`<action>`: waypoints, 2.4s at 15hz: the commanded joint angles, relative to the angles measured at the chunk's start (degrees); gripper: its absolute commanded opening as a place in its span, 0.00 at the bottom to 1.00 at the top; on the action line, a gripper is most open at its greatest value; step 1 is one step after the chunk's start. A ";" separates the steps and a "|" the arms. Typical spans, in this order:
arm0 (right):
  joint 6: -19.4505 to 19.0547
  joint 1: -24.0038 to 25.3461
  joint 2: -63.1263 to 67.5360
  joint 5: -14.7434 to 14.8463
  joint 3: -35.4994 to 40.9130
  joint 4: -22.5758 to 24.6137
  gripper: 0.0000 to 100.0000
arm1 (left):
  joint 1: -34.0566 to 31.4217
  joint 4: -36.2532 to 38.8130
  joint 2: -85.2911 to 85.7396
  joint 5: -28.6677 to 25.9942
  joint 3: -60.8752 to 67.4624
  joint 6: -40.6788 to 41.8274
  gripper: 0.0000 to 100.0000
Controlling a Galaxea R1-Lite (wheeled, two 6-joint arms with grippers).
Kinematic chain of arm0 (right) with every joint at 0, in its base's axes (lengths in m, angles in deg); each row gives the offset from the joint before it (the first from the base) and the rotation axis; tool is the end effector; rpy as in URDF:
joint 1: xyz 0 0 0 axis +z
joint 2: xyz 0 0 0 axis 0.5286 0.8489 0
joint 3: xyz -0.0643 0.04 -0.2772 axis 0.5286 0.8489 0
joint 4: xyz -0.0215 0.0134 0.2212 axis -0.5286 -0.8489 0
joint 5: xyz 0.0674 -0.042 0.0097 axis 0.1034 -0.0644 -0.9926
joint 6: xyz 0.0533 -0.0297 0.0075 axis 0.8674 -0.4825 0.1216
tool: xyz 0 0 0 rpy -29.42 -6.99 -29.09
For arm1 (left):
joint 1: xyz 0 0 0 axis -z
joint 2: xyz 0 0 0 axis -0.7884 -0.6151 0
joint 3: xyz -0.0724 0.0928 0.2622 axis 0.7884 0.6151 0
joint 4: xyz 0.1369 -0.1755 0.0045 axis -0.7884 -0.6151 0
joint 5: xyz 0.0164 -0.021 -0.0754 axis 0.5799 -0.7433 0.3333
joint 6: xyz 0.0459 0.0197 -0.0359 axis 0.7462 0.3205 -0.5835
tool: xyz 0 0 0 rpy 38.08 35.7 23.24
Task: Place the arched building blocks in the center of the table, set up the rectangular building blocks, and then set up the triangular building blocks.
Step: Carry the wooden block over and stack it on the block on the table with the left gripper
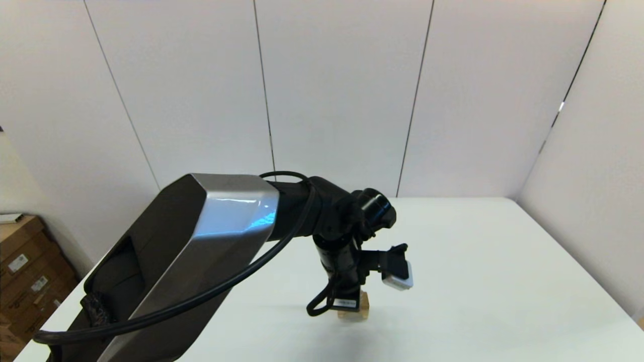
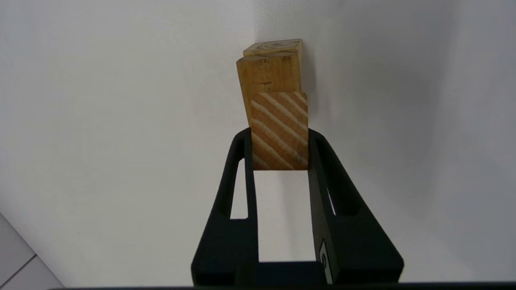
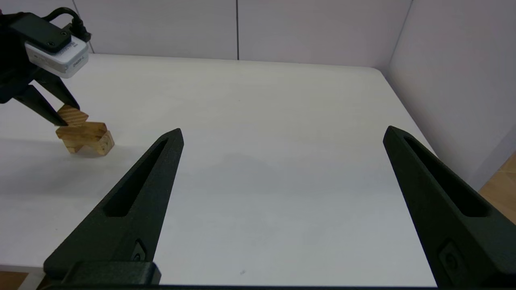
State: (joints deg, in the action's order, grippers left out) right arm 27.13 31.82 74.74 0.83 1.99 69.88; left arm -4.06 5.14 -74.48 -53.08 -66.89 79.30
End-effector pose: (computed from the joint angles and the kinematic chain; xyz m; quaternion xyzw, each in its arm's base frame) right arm 0.0636 0.0019 0.0759 -0.0170 -0.0015 0.0164 0.9997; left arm 0.3228 -0.3604 0.0234 0.5301 0.3456 -0.5396 0.5553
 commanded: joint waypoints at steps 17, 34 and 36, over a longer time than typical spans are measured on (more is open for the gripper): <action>-0.07 0.01 -0.02 -0.05 0.00 0.02 1.00 | 0.53 0.42 -0.50 -0.18 -0.03 0.24 0.00; 0.02 0.01 -0.02 -0.05 0.00 0.02 1.00 | 0.62 0.95 -0.85 1.58 -0.03 0.24 0.00; 0.02 0.01 -0.02 -0.05 0.00 0.02 1.00 | 0.62 0.95 -0.85 1.67 -0.03 0.24 0.00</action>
State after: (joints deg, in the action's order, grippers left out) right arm 27.11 31.82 74.72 0.83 1.99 69.88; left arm -3.45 6.35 -75.28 -51.49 -66.91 79.25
